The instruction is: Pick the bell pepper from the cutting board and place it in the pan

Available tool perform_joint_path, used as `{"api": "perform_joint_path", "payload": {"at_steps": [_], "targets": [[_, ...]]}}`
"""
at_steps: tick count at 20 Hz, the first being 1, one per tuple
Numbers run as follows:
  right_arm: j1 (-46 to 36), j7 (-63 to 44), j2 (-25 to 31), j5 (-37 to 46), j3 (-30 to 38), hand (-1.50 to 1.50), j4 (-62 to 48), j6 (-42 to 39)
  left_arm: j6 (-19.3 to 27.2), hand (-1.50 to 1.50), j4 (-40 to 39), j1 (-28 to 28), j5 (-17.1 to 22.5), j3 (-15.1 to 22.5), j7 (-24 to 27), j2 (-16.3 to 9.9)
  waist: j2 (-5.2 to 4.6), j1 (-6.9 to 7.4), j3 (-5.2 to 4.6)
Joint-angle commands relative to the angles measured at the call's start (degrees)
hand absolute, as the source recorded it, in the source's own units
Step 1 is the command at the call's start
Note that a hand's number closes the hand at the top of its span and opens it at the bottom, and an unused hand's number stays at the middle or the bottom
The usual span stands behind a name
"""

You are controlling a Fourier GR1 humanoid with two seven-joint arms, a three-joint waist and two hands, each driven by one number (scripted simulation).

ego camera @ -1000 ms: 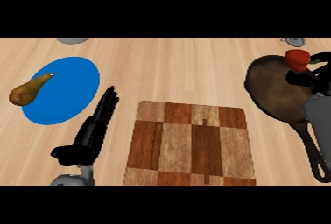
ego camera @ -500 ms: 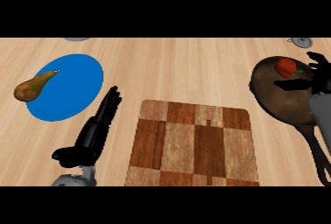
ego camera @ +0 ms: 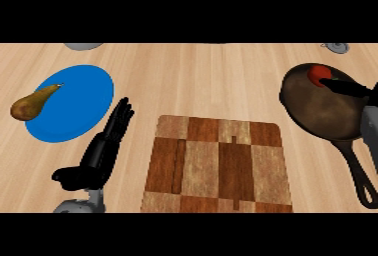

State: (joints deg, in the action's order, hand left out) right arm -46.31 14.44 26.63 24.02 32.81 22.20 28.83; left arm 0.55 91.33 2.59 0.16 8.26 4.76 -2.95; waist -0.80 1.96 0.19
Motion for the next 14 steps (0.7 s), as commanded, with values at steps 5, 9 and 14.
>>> {"api": "perform_joint_path", "payload": {"at_steps": [5, 9, 14], "targets": [[8.84, 8.73, -0.21, -12.22, 6.43, -1.50, 5.83, -14.67, 2.22, 0.00, -1.47, -2.95, -2.10, 0.48, 3.05, 1.57, 1.11, -2.71, -0.20], [12.75, 8.07, 2.67, -15.03, 5.13, -1.50, 9.89, -28.29, -0.20, 0.00, -1.11, -4.17, 0.15, -1.12, 3.02, -0.10, 1.24, -2.94, -0.25], [24.11, 8.58, -2.58, -18.84, 3.00, -1.50, 24.31, -32.18, 0.14, 0.00, 0.82, -3.30, -0.08, -0.47, 0.09, 0.59, 1.20, -3.03, -0.26]]}}
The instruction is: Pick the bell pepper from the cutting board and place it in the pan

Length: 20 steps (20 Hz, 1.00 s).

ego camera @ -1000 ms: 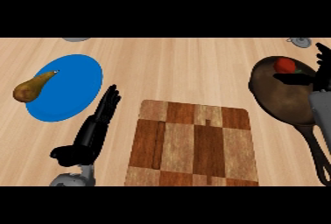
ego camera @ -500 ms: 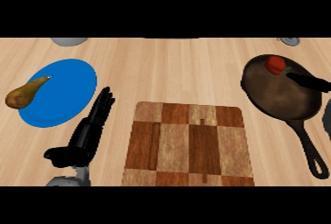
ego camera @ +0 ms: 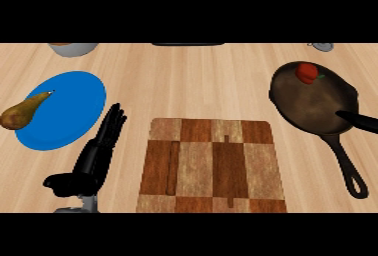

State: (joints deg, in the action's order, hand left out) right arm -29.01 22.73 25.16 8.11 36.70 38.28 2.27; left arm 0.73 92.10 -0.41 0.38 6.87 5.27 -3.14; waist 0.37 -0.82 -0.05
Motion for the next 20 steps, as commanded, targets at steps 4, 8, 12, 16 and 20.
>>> {"api": "perform_joint_path", "payload": {"at_steps": [4, 8, 12, 16, 20], "targets": [[15.51, -5.41, -4.74, -3.26, -4.23, -1.50, 23.89, -4.70, -0.85, 0.00, 0.47, -1.81, -0.41, -0.02, 0.91, -0.41, 0.03, -0.03, -0.05], [19.98, -5.68, -6.20, -5.27, -5.45, -1.50, 28.04, -3.32, -0.95, 0.00, -1.52, 0.31, -1.25, 1.13, 0.37, 1.46, -0.27, 0.57, 0.02], [24.27, -5.24, -8.00, -3.91, -7.85, -1.50, 32.85, -3.30, 4.67, 0.00, 1.22, -2.55, -2.96, 5.57, 1.54, 3.01, -0.27, 0.68, 0.03], [26.59, -3.15, -5.65, -4.86, -6.85, -1.50, 31.53, -4.18, 2.24, 0.00, -1.27, 3.85, -2.79, -0.09, -1.87, 2.50, -0.35, 0.72, 0.05], [28.28, -10.45, -4.67, -4.59, -7.51, -1.50, 37.35, -3.86, -1.50, 0.00, 0.57, 1.80, -0.42, -1.24, -2.03, 0.38, -0.33, 0.75, 0.04]]}}
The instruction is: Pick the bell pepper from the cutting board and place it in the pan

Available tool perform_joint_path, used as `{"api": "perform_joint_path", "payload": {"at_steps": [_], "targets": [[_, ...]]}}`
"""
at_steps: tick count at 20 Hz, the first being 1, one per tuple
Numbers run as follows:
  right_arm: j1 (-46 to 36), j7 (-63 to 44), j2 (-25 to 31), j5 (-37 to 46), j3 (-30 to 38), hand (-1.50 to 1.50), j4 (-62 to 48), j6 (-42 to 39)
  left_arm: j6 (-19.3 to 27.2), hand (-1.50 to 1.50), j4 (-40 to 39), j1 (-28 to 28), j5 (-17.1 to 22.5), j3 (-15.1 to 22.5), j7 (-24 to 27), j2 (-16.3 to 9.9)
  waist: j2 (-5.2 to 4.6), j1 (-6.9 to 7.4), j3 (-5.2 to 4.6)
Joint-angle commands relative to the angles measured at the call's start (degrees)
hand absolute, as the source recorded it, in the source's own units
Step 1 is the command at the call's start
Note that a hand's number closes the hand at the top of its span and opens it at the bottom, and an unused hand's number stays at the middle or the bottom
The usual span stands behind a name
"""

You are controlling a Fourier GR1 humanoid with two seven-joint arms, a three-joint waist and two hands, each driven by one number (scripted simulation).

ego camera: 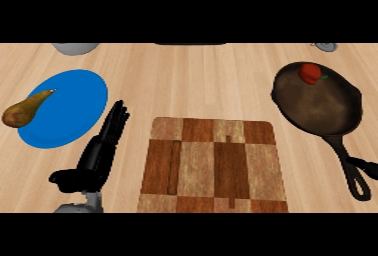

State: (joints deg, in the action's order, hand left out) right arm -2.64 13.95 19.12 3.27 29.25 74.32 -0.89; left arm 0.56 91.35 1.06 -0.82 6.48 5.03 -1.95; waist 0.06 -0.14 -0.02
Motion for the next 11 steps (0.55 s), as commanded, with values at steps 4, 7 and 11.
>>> {"api": "perform_joint_path", "payload": {"at_steps": [4, 7, 11], "targets": [[2.20, -4.17, -0.65, 2.34, -2.22, -1.50, 4.72, 2.67, -0.27, 0.00, 0.78, 0.21, -0.37, 0.14, -1.71, 0.92, -0.03, 0.08, 0.01], [3.94, 3.55, -0.96, 2.39, -1.63, -1.50, 1.46, 2.04, -2.42, 0.00, 4.31, -2.30, 1.54, -1.13, -1.73, -0.81, -0.02, 0.14, 0.02], [0.28, -0.37, 1.05, 6.39, -2.37, -1.50, 1.04, 6.73, -0.84, 0.00, 1.71, -4.38, -1.13, 1.01, 2.52, 0.62, -0.03, 0.24, 0.01]]}}
